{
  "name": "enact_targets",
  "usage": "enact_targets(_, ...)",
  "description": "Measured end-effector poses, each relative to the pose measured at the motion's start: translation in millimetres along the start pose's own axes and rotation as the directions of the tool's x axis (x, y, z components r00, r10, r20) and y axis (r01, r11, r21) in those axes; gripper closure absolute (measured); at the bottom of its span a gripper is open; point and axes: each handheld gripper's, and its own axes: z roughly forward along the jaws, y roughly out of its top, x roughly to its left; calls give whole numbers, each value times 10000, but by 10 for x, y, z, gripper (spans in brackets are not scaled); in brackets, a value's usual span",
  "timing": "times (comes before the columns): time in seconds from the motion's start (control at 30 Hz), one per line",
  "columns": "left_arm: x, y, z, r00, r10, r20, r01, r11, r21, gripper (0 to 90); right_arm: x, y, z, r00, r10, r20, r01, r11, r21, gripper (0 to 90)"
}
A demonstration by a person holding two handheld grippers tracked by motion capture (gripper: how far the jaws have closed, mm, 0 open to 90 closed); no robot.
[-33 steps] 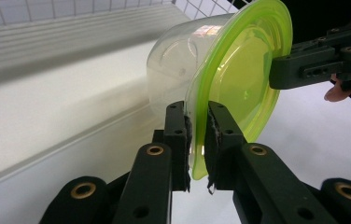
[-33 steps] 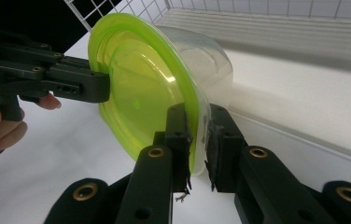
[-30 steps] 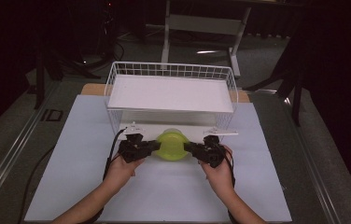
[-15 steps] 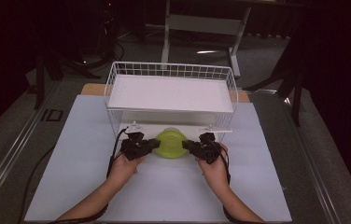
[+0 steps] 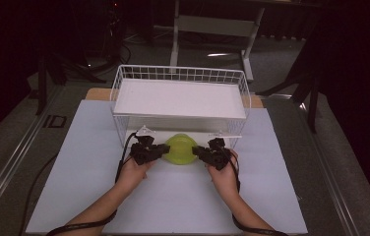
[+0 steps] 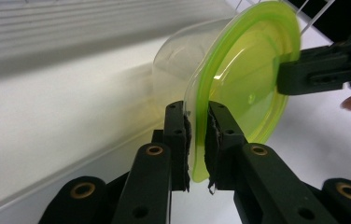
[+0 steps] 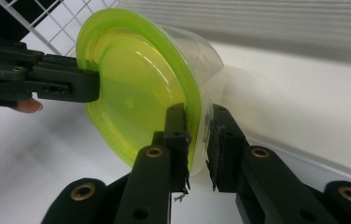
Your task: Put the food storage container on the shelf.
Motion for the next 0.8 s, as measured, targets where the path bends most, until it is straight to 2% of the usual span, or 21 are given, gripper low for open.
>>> enact_targets(0.07, -5, 11, 5, 9999, 136, -43, -136, 9999, -48, 799, -16, 18, 7, 10000, -20, 46, 20, 10000, -6, 784)
enact_targets(0.23, 22, 37, 21, 10000, 47, -39, -48, 9998, -216, 790, -15, 40, 24, 9999, -94, 143, 96, 9998, -189, 770)
enact_targets(0.37, 42, 64, 36, 9998, 176, -134, -181, 9992, -361, 777, -22, 71, 44, 9998, -58, 189, 64, 9996, -285, 759)
enact_targets(0.57, 71, 121, 50, 9964, 701, -467, -726, 9959, -536, 734, -45, 132, 74, 9998, 67, 194, -58, 9989, -473, 742)
enact_targets(0.73, 116, 159, 82, 9979, 443, -476, -478, 9960, -751, 711, -83, 196, 113, 9993, 263, 263, -245, 9976, -644, 735)
enact_targets(0.8, 133, 168, 98, 9991, 68, -411, -104, 9961, -873, 707, -97, 218, 129, 9991, 353, 242, -336, 9971, -680, 729)
